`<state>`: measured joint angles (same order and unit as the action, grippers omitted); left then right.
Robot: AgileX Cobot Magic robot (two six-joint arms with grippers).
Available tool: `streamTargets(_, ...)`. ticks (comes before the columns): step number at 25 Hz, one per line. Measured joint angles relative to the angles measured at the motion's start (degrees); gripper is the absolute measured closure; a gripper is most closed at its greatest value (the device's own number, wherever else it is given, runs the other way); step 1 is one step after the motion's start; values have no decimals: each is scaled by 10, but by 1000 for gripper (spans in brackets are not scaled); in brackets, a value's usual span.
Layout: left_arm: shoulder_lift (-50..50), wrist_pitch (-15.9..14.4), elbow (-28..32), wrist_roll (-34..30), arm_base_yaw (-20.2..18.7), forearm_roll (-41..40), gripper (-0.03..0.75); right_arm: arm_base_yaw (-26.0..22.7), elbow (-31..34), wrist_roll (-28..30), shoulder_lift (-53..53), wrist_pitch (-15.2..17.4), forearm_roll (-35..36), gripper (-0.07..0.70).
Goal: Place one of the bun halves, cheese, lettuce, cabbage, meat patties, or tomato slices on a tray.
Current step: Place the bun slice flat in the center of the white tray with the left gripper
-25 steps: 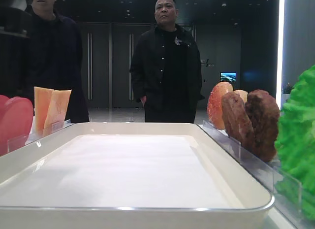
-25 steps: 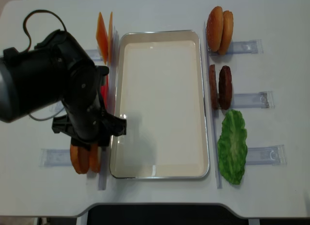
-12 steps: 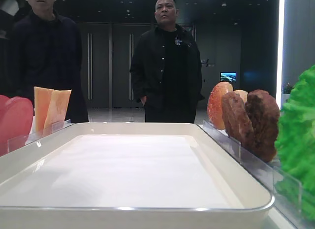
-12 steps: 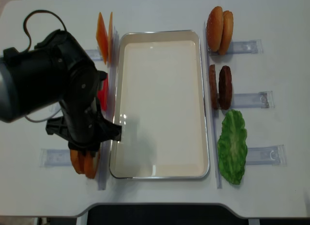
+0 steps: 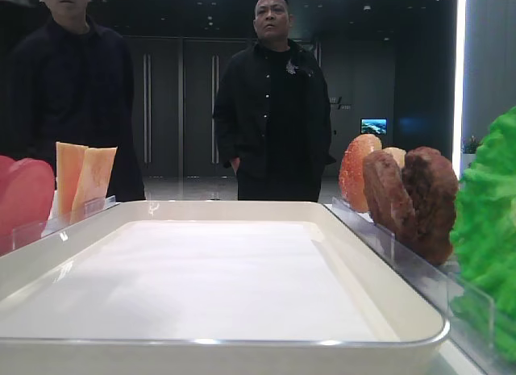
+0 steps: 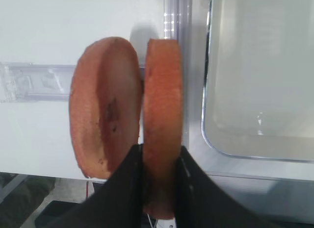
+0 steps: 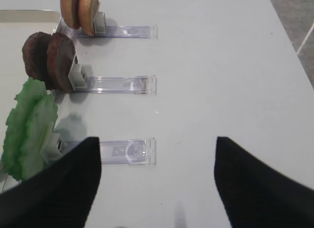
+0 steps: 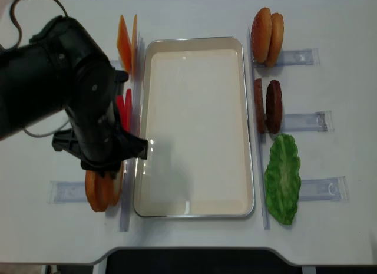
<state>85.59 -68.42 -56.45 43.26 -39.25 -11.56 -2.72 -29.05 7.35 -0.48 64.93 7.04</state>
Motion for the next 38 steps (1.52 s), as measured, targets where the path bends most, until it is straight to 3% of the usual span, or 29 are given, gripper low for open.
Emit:
streamTargets(18,-32,-5,-64,-17,0,74,595,0,0,0,0,0,0,162)
streamTargets(25,-32,111,-64,-61,10,147,595,0,0,0,0,0,0,162)
streamTargets(28,-32,164,-51,-119,31,213,595,0,0,0,0,0,0,162)
streamTargets(31,-32,184,-36,-151,41,243,595,0,0,0,0,0,0,162)
streamTargets(38,-22,287,39,-296,64,390,596,0,0,0,0,0,0,162)
